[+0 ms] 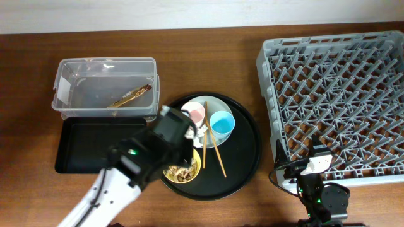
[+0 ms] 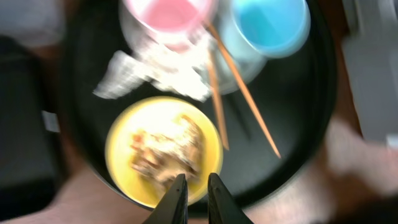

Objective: Sort waste into correct bins and load items into the dishwasher rack
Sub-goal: 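Move the left gripper over the yellow bowl and chopsticks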

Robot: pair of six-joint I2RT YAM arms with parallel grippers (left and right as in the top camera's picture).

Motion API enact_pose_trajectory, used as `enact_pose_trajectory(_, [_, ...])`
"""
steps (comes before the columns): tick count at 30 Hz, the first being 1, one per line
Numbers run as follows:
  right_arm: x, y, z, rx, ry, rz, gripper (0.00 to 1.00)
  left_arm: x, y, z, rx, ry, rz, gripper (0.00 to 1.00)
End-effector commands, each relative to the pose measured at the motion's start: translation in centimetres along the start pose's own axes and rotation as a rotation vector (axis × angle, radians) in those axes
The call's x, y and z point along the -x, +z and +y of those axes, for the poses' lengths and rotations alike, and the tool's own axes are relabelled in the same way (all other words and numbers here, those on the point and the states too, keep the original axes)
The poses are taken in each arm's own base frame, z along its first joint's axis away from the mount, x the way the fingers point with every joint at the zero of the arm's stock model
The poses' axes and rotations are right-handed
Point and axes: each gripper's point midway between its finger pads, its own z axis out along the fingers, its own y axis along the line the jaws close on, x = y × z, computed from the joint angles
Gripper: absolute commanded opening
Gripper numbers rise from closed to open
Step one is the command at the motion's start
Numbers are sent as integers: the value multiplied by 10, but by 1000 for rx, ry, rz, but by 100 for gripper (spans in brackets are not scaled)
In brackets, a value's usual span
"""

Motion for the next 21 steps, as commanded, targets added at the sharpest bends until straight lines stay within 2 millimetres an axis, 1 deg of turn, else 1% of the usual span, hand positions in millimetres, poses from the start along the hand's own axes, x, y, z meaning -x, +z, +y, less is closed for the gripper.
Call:
enact_pose_trajectory(1, [-2,0,0,1,2,2,99,-38,22,-21,-23,18,125,18])
enact_pose_trajectory(3, [-2,0,0,1,2,2,99,-49,31,-26,-8,41,158,21])
enact_pose_trajectory(6, [-2,0,0,1,2,2,99,-54,41,-28,26,53,175,21])
enact_pose_trajectory(12, [-2,0,0,1,2,2,99,-68,74,-32,90,79,252,25])
enact_pose_trajectory(16, [-2,0,0,1,2,2,99,-74,94,-29,138,94,292,26])
enact_pose_trajectory(21, [-2,0,0,1,2,2,99,-77,107,-20,199,106,306,26])
